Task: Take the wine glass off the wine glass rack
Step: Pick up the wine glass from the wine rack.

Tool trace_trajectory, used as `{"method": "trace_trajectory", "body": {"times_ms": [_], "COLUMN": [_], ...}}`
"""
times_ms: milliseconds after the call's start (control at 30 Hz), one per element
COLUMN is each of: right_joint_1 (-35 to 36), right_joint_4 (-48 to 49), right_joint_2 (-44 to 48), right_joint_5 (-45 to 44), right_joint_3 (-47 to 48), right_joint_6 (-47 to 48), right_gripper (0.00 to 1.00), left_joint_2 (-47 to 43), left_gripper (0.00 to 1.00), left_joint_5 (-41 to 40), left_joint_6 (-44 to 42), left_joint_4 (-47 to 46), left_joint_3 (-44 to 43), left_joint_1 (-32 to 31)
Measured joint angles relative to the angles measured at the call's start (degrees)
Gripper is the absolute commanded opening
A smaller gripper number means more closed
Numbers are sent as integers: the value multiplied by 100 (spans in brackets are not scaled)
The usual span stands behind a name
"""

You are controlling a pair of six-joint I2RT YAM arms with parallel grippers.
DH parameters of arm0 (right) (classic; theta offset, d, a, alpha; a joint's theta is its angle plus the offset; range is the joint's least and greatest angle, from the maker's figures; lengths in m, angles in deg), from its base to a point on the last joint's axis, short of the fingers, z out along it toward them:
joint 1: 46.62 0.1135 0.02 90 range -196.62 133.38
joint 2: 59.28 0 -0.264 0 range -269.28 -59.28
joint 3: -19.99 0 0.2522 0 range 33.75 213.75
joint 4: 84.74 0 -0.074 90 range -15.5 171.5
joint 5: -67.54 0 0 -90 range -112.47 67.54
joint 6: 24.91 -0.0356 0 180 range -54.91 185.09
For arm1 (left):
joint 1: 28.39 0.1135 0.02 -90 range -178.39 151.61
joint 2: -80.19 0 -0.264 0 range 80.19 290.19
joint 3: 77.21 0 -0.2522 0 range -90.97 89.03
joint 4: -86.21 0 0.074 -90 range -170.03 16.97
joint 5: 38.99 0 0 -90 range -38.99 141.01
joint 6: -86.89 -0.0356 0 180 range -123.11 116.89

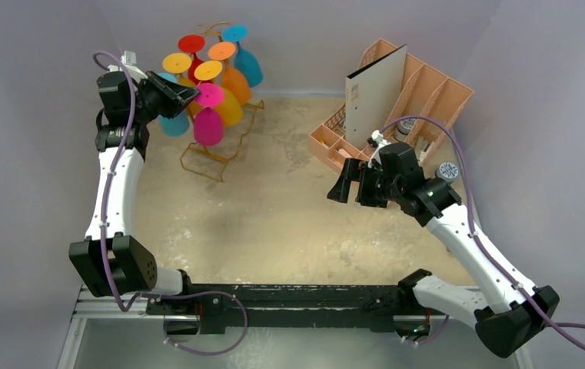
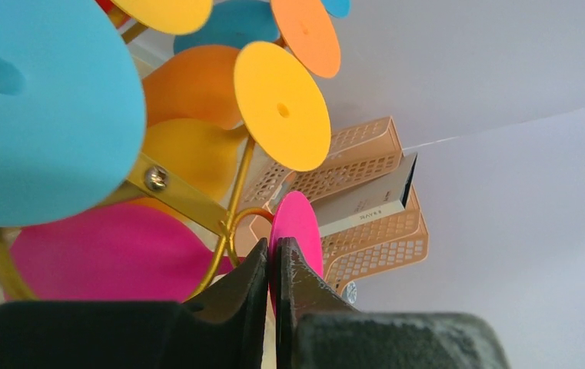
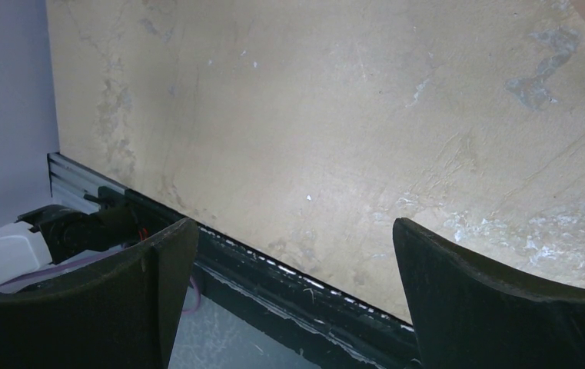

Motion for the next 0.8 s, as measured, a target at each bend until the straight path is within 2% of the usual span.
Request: {"method": "trace_trajectory", "body": {"times_ms": [800], "right_joint_1": [0], "right_joint_4": [7], "right_joint_2": [0], "right_joint_5": [0], "right_joint_3": [0], "right_joint_6": [-11], "right_gripper": [99], "left_joint_2": [-13], "left_gripper": [0], "left_joint_5": [914], "left_joint_6": [-83], "left_joint_4": [-94], "left_joint_3": [212], "left_joint_1": [4]}}
